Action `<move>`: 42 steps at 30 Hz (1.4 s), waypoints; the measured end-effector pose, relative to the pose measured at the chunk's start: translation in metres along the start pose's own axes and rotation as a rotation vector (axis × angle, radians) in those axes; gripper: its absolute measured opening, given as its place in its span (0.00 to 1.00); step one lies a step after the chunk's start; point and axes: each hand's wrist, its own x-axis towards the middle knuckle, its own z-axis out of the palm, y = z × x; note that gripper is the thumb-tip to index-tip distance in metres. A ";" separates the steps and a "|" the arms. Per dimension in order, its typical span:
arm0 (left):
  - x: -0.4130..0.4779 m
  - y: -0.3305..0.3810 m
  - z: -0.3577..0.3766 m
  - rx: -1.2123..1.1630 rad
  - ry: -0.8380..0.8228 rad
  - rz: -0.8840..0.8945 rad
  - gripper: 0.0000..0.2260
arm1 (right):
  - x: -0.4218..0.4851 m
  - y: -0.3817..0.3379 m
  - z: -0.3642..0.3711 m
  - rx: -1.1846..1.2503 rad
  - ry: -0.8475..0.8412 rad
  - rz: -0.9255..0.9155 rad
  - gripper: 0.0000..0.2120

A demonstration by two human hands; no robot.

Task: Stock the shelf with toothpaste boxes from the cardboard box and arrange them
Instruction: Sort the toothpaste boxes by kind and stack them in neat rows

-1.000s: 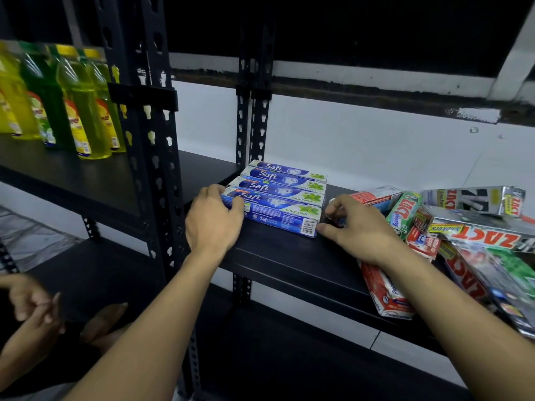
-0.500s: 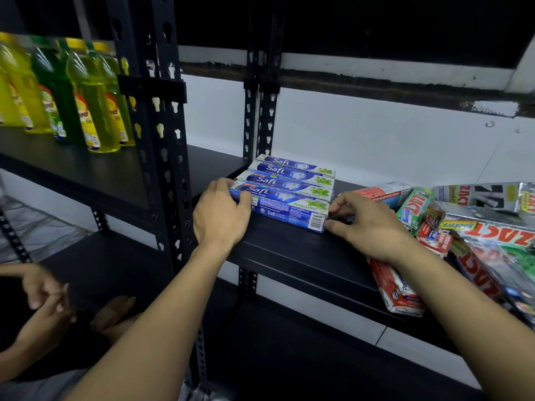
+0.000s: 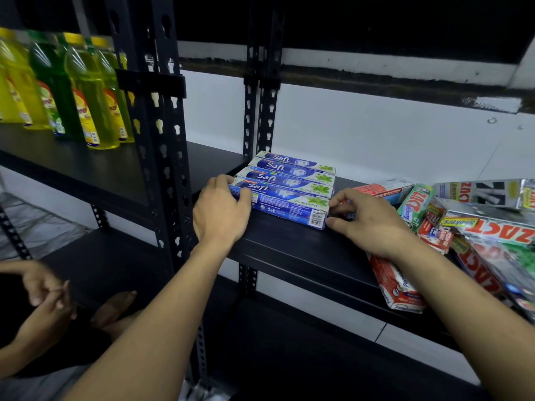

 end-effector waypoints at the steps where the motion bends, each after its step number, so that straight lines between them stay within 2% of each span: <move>1: 0.000 0.000 0.000 -0.001 0.000 -0.001 0.18 | 0.000 0.000 0.000 -0.004 -0.001 0.004 0.11; 6: -0.001 0.000 0.000 -0.008 0.004 -0.006 0.18 | 0.002 0.001 0.000 -0.010 0.000 0.024 0.14; 29: -0.001 -0.001 0.002 -0.022 0.020 0.009 0.17 | 0.001 0.004 0.000 -0.011 0.001 0.008 0.14; 35: -0.002 0.000 0.001 -0.027 0.021 0.013 0.18 | -0.002 0.001 -0.011 -0.002 -0.032 -0.051 0.17; 38: -0.003 0.001 -0.001 -0.031 0.010 0.013 0.18 | -0.017 0.005 -0.026 0.049 0.023 -0.112 0.18; 42: -0.002 0.002 -0.004 -0.038 -0.016 0.021 0.17 | -0.040 0.029 -0.050 -0.114 0.120 -0.088 0.16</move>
